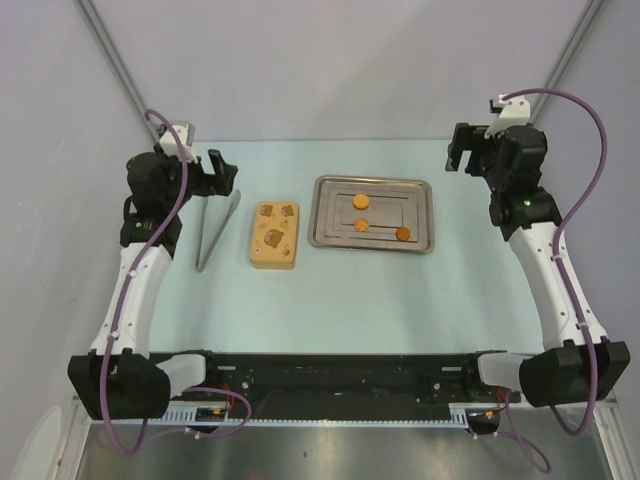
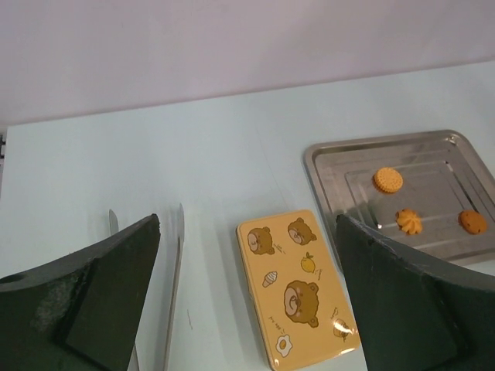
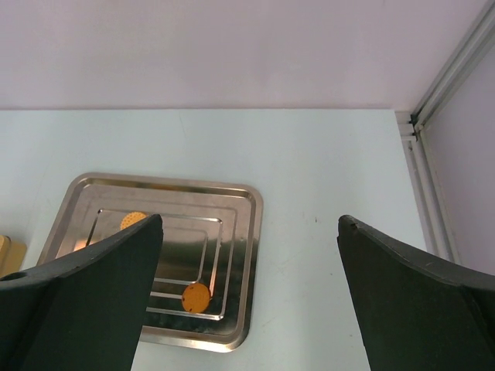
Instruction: Pack the cookies
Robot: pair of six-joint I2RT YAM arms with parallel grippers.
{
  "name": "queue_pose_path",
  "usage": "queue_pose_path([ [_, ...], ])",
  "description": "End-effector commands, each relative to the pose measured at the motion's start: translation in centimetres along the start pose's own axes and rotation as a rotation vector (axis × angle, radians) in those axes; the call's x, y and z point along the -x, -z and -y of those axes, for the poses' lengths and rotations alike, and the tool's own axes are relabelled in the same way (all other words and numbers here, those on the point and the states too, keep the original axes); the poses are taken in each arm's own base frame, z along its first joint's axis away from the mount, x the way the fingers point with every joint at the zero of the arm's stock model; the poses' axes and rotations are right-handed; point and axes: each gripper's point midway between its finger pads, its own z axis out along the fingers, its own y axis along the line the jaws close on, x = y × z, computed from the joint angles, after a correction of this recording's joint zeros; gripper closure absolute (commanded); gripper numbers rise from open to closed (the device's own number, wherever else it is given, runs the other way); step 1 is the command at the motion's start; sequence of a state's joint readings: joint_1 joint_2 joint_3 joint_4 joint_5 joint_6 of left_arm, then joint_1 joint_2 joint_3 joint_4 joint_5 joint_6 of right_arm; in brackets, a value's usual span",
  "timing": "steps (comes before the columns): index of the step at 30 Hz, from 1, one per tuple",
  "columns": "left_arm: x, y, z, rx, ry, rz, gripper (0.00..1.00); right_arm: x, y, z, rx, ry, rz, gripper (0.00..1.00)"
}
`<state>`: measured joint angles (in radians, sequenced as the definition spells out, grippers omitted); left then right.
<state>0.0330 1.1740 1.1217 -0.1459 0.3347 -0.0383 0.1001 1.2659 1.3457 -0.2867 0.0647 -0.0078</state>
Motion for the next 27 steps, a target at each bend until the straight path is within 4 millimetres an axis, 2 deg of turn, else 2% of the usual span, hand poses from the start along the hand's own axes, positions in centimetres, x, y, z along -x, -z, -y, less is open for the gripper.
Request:
queue_pose_path([
  [1, 3.0, 1.1, 0.7, -0.003, -0.020, 0.100, 0.00, 2.8, 1.8, 0.7, -0.026, 0.022, 0.086, 0.00],
  [4, 3.1, 1.1, 1.0, 0.001, -0.031, 0.107, 0.00, 3.1, 2.2, 0.6, -0.015, 0.038, 0.098, 0.00],
  [6, 2.9, 0.8, 2.2, -0.025, -0.038, 0.118, 0.00, 3.3, 2.3, 0.6, -0.014, 0.047, 0.104, 0.00],
  [10, 1.6, 0.7, 2.9, -0.026, -0.048, 0.123, 0.00, 4.1, 2.7, 0.5, -0.005, 0.047, 0.131, 0.00],
  [11, 2.3, 0.8, 2.9, -0.022, -0.057, 0.156, 0.00, 4.3, 2.8, 0.4, 0.000, 0.047, 0.138, 0.00],
  [21, 4.1, 1.9, 2.6, 0.013, -0.091, 0.223, 0.00, 5.0, 3.2, 0.4, 0.001, 0.058, 0.167, 0.00],
  [27, 4.5, 2.2, 2.5, 0.023, -0.095, 0.235, 0.00, 4.9, 3.0, 0.4, 0.001, 0.055, 0.161, 0.00],
])
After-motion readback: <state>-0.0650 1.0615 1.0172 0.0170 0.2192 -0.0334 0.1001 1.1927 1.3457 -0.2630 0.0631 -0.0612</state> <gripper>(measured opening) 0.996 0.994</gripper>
